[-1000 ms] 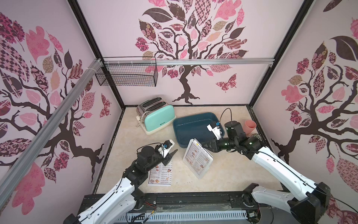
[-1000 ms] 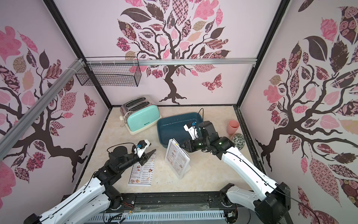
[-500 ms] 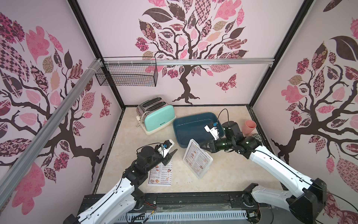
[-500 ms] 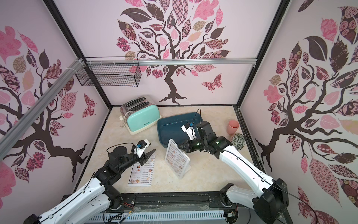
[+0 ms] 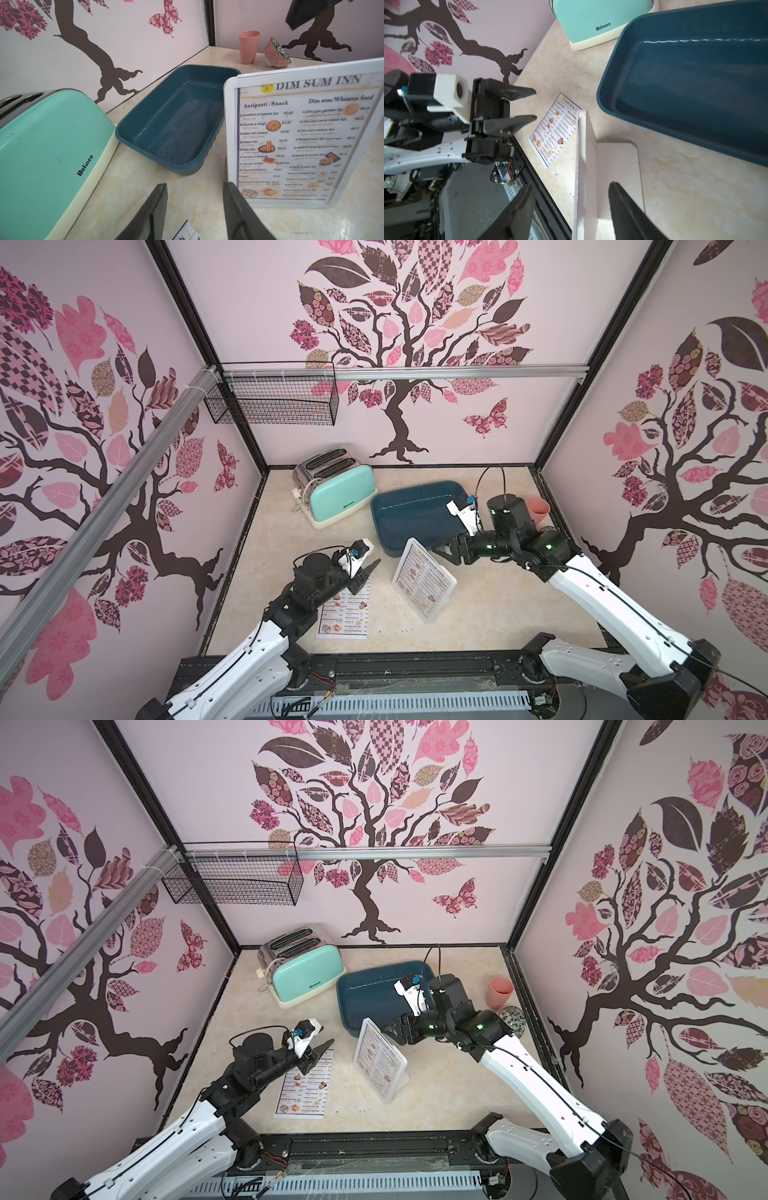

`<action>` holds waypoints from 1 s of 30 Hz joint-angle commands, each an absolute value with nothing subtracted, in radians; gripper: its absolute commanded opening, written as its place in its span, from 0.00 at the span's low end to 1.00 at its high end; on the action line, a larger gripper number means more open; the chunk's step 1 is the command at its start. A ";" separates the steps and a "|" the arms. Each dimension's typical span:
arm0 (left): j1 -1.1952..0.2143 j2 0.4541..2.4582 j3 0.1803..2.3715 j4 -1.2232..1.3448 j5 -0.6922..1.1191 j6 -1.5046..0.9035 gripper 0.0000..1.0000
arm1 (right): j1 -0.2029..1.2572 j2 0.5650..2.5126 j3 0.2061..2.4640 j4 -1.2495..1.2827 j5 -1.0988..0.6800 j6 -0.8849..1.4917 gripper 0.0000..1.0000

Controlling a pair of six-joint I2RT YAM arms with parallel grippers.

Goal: Replace the menus in the menu holders
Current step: Insert the menu into the menu holder, then adjust the menu holder at the center of the board.

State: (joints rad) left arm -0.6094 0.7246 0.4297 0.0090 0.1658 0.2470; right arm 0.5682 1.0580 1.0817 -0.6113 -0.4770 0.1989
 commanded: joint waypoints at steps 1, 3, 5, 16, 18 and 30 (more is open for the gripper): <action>-0.613 0.735 0.424 0.043 0.174 0.242 0.49 | 0.575 1.026 1.020 -0.782 -0.471 0.080 0.67; -0.613 0.743 0.421 0.058 0.178 0.238 0.49 | 0.582 1.025 1.018 -0.786 -0.510 0.069 0.67; -0.612 0.752 0.420 0.069 0.179 0.235 0.49 | 0.589 1.025 1.011 -0.771 -0.519 0.062 0.66; -0.612 0.742 0.426 0.054 0.172 0.251 0.49 | 0.652 1.124 1.008 -0.722 -0.487 0.058 0.43; -0.612 0.740 0.429 0.054 0.170 0.253 0.49 | 0.653 1.131 1.013 -0.723 -0.477 0.056 0.34; -0.552 0.650 0.382 0.049 0.103 0.177 0.49 | 0.653 1.158 1.166 -0.952 -0.580 -0.406 0.08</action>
